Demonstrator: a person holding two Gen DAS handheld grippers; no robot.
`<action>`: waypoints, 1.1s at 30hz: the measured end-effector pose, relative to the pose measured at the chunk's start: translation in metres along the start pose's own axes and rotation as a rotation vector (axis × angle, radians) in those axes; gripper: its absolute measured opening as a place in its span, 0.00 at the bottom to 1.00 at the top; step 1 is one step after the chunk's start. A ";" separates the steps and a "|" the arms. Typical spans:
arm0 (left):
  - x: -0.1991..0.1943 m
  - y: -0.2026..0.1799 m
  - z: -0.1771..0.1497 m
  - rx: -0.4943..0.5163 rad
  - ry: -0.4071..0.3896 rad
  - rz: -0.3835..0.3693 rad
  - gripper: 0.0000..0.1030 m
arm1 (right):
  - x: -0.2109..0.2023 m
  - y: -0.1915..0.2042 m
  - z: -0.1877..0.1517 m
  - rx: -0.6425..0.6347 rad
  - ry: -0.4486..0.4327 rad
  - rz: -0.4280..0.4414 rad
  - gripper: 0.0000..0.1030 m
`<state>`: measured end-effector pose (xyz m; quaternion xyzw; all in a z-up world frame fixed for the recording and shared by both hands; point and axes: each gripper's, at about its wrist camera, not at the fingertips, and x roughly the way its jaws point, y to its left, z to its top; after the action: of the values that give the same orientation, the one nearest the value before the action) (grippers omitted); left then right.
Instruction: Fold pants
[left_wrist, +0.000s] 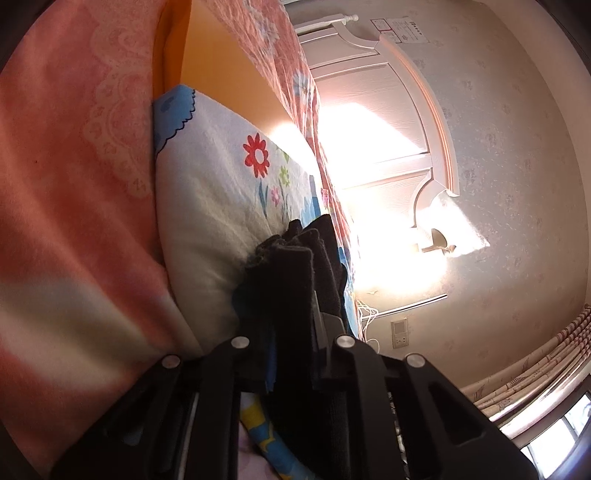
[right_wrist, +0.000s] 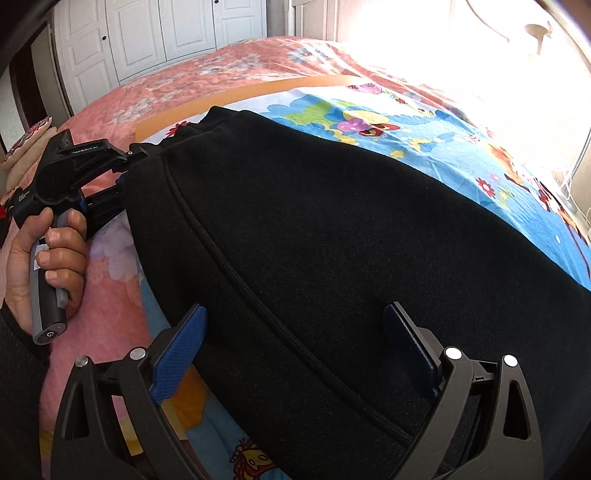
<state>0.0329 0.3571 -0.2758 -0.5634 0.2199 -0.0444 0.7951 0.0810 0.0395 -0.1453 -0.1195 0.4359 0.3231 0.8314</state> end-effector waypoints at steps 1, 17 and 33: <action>-0.002 -0.014 -0.001 0.042 -0.006 0.043 0.12 | -0.003 -0.006 0.001 0.021 0.010 0.031 0.90; 0.080 -0.238 -0.322 1.692 -0.057 0.553 0.11 | -0.078 -0.228 -0.039 0.840 -0.090 0.564 0.93; 0.086 -0.224 -0.334 1.726 -0.087 0.547 0.11 | -0.020 -0.179 -0.007 0.778 0.144 0.730 0.93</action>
<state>0.0167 -0.0436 -0.1862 0.2994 0.2061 0.0182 0.9314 0.1832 -0.1086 -0.1483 0.3349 0.5924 0.3968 0.6159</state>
